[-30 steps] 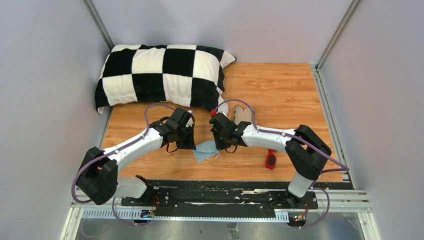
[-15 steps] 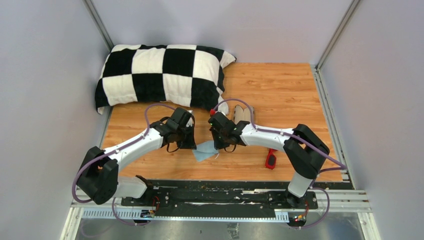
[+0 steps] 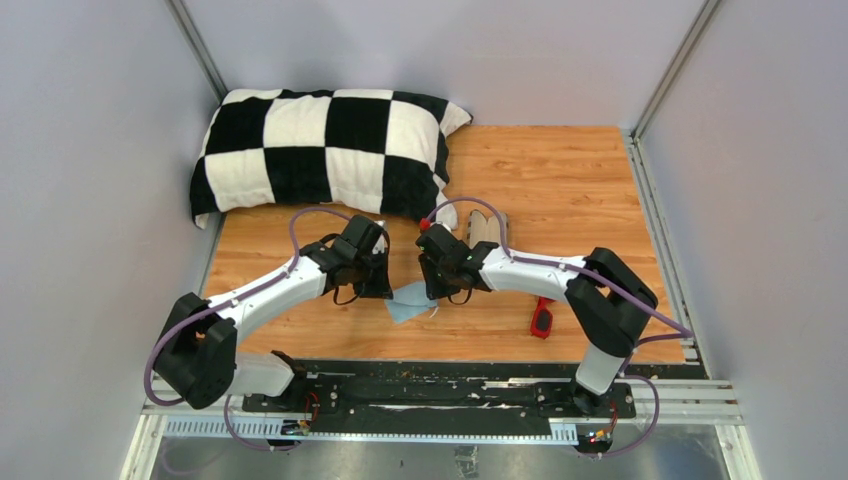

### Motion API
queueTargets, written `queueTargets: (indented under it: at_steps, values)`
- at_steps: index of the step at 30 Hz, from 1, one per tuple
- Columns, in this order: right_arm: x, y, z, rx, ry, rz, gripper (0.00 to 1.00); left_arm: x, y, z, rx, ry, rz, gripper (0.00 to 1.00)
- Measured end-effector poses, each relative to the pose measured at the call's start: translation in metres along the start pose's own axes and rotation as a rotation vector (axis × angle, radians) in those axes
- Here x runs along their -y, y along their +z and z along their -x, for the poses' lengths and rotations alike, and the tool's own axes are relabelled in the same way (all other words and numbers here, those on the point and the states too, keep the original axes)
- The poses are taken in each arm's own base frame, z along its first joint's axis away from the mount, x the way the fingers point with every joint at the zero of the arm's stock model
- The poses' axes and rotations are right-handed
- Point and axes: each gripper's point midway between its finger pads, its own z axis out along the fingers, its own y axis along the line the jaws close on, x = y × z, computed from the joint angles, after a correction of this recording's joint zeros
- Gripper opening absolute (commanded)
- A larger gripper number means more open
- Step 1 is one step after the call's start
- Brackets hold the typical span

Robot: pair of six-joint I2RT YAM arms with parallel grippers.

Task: Organize the sunglasses
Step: Adjust the glasses cleaning cloth at the center of the board.

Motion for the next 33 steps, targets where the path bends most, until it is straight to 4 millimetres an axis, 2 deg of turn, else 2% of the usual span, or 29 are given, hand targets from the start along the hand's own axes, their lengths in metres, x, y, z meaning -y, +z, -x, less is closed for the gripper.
queueTargets:
  at_steps: [13, 21, 29, 33]
  values:
    - [0.001, 0.003, -0.002, -0.007, 0.000, -0.007, 0.00, 0.000, 0.000, 0.000, 0.000, 0.000, 0.000, 0.00]
    - [0.002, 0.000, -0.001, -0.004, -0.002, -0.008, 0.01, -0.001, 0.000, 0.000, -0.001, 0.001, 0.008, 0.00]
    - [0.000, -0.012, 0.013, 0.036, -0.024, -0.010, 0.04, 0.000, -0.008, 0.009, 0.020, 0.024, 0.026, 0.00]
    - [0.001, -0.011, 0.010, 0.027, -0.025, -0.014, 0.10, 0.000, -0.009, 0.009, 0.018, 0.024, 0.026, 0.00]
